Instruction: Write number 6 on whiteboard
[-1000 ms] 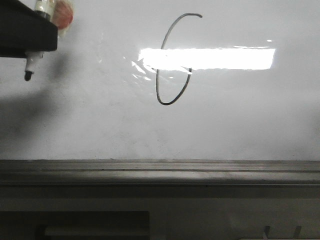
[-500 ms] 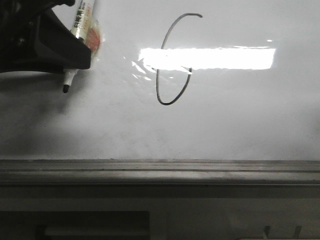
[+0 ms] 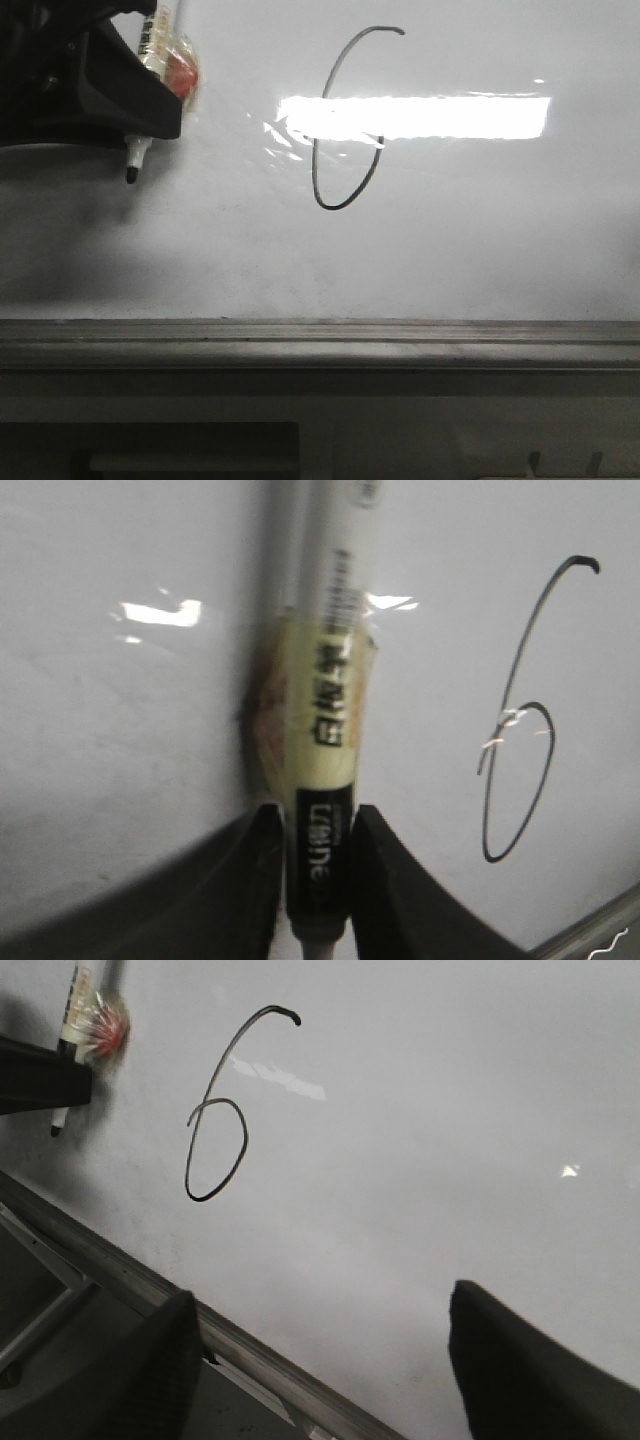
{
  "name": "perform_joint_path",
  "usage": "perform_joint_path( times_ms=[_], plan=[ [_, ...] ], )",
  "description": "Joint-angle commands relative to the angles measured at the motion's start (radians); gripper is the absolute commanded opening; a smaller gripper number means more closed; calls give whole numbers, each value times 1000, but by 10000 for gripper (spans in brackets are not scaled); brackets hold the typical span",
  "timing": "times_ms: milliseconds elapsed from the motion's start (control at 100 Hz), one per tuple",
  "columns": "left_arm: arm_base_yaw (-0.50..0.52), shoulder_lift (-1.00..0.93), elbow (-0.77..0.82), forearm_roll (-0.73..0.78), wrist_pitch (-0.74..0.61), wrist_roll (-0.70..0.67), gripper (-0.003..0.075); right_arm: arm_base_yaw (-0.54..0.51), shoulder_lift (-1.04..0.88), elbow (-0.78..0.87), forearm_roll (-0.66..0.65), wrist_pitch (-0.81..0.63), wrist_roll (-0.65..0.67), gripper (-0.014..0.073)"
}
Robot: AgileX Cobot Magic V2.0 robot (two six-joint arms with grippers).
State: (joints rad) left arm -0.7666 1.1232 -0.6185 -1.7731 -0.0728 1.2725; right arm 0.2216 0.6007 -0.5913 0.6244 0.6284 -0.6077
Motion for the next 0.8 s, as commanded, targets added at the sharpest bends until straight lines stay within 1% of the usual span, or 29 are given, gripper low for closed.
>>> perform_joint_path(
  times_ms=[0,130,180,230,450,620,670,710,780,790],
  plan=[
    [-2,-12,-33,3,5,0,274,-3,-3,-27,26,-66,1,467],
    [-2,-16,-33,22,9,0,513,-3,-3,-27,43,-71,1,467],
    [-2,-25,-33,22,9,0,568,-3,-3,-27,47,-73,1,467],
    [-2,-36,-33,28,7,0,589,-3,-3,-27,47,-77,1,467],
    [-2,-179,-21,119,7,3,589,-3,-7,-31,52,-79,1,467],
    [-2,-335,-20,248,7,9,579,-3,-45,-31,97,-128,1,459],
    [-2,-378,-20,276,9,17,550,-3,-64,-31,110,-138,1,418],
    [-2,-410,-20,290,9,26,512,-3,-77,-31,109,-144,1,359],
    [-2,-459,-20,310,19,28,393,-3,-109,-29,109,-145,1,227],
    [-2,-464,-20,311,22,28,363,-3,-119,-29,109,-142,1,197]
  ],
)
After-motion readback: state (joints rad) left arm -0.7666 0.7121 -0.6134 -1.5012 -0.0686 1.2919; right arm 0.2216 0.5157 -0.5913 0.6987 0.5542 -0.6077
